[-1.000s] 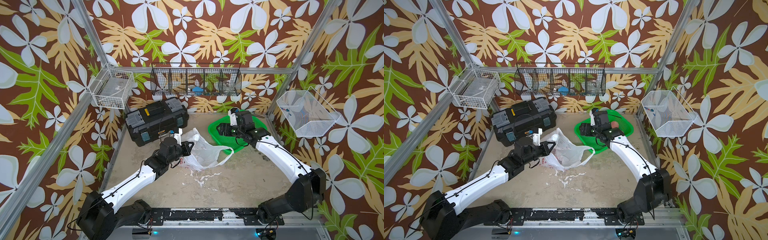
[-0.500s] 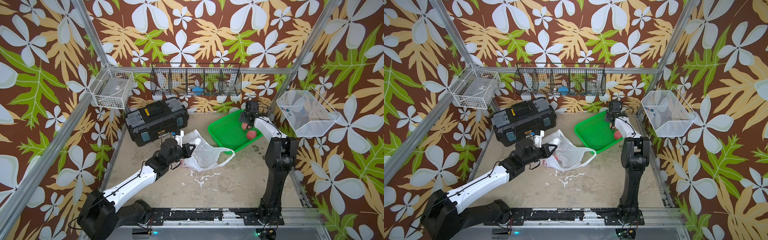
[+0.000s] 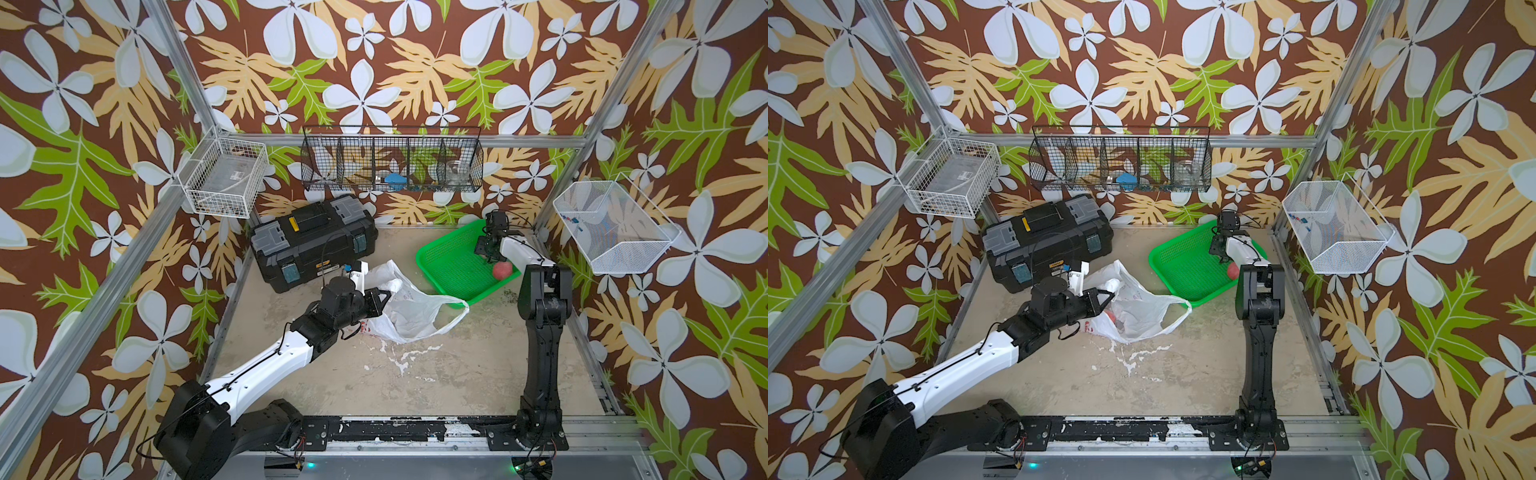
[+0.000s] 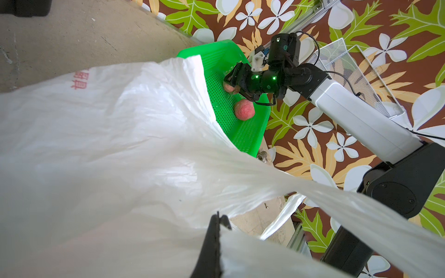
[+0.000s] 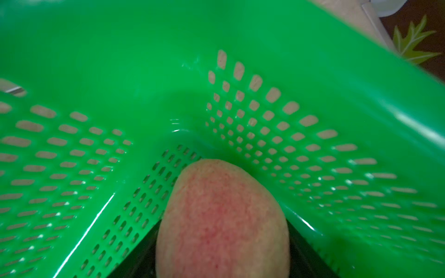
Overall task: Place the peach into a plastic bag & tie a knot
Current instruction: Pick up the peach from the basket, then place the peach in the plastic bag.
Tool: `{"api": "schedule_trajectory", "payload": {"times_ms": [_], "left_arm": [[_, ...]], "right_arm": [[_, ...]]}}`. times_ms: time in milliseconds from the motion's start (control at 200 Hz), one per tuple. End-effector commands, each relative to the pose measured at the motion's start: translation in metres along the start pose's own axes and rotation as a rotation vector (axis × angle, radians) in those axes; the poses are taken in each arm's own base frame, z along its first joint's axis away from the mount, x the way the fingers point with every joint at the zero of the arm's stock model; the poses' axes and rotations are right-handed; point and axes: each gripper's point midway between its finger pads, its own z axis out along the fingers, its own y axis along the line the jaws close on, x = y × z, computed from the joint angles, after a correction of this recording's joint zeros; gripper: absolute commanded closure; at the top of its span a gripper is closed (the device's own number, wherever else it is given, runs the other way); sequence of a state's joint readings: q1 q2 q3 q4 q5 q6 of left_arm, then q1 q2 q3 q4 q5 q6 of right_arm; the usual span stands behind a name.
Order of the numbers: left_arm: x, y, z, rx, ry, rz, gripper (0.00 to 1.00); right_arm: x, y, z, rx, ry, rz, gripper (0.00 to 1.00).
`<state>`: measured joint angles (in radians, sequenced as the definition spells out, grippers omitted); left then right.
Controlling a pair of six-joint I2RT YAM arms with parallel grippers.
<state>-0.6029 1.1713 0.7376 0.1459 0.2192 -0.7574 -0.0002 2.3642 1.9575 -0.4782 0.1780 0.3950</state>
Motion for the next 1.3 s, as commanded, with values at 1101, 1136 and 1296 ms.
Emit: {"api": "schedule_trajectory", "payload": {"times_ms": [1101,1136,1296], "left_arm": [[-0.018,-0.015,-0.008,0.007,-0.029,0.062,1.0],[-0.016,-0.013,-0.008,0.002,-0.028,0.06,1.0],[-0.016,-0.009,-0.008,-0.016,-0.033,0.066,1.0]], "right_arm": [[0.255,0.253,-0.331,-1.024,0.12,-0.484,0.61],[0.255,0.259,-0.327,-1.022,0.125,-0.484,0.55],[0.256,0.262,-0.312,-0.967,0.138,-0.501,0.23]]}}
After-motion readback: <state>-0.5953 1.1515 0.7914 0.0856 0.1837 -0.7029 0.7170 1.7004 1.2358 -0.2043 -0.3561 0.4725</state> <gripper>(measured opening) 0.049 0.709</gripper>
